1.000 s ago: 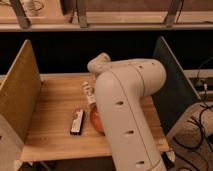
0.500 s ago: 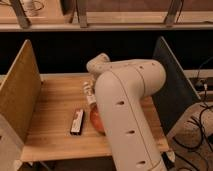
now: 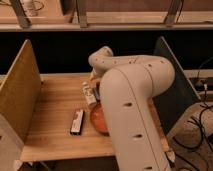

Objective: Place the pepper on the white sponge

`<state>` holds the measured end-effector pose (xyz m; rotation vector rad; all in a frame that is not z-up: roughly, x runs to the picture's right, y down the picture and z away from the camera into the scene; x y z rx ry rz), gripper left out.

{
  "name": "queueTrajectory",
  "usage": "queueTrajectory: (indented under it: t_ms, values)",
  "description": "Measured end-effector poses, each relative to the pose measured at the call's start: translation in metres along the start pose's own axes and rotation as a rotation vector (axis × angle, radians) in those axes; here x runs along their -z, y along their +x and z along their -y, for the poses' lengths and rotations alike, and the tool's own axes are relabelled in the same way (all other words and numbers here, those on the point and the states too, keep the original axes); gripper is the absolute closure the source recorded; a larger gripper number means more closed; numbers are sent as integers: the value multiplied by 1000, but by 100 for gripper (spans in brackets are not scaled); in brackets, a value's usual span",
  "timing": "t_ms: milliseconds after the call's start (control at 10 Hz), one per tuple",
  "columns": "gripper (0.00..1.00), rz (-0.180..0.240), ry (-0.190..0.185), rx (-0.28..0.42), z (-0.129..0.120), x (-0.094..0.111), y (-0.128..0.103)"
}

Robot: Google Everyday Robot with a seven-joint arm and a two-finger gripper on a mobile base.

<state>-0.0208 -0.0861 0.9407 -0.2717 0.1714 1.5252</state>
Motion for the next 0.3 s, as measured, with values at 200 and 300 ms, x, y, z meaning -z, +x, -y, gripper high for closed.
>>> queueTrajectory:
  t_ms: [200,300]
  values:
    - [31,83,14,-29,23,30,-24]
    - [31,111,22,-56,39,42,-30]
